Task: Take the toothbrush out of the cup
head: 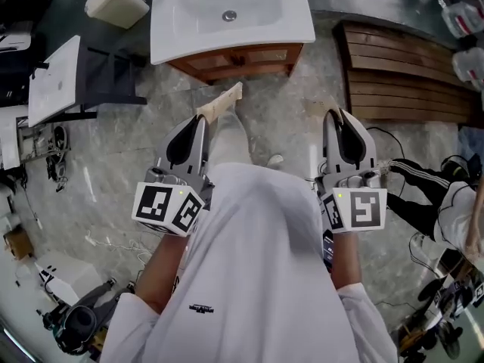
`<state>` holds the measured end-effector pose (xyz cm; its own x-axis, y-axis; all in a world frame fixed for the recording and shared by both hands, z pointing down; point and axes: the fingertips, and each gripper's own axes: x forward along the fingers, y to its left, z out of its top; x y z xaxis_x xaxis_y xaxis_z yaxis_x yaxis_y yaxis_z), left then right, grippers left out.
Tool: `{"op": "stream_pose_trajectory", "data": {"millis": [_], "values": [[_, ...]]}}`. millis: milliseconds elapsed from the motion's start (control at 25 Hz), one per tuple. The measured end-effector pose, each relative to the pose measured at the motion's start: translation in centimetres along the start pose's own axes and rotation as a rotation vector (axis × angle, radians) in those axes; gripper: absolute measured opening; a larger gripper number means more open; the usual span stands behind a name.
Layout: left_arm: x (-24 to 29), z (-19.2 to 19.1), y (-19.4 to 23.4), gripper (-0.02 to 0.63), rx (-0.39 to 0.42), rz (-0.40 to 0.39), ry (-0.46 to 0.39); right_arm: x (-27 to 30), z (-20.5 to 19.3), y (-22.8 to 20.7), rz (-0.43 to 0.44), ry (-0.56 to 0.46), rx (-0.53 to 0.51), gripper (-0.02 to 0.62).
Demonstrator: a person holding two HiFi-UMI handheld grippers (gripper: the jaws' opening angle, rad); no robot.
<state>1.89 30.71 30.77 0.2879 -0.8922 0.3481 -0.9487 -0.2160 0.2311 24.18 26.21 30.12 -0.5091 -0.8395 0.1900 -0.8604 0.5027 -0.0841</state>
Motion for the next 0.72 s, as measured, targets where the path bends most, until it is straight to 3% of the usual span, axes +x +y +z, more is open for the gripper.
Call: {"op": "stream_pose_trajectory", "data": {"millis": [240, 720], "values": [[5.8, 2.3, 6.4, 0.006, -0.011, -0.043, 0.023, 8.2, 0.5, 0.0, -0.059, 0.032, 0.01, 0.032], [16.4, 10.5, 19.3, 0.006, -0.019, -0.175, 0.086, 27.0, 6.0, 2.6, -0.153, 0.104, 0.033, 0.032]]}}
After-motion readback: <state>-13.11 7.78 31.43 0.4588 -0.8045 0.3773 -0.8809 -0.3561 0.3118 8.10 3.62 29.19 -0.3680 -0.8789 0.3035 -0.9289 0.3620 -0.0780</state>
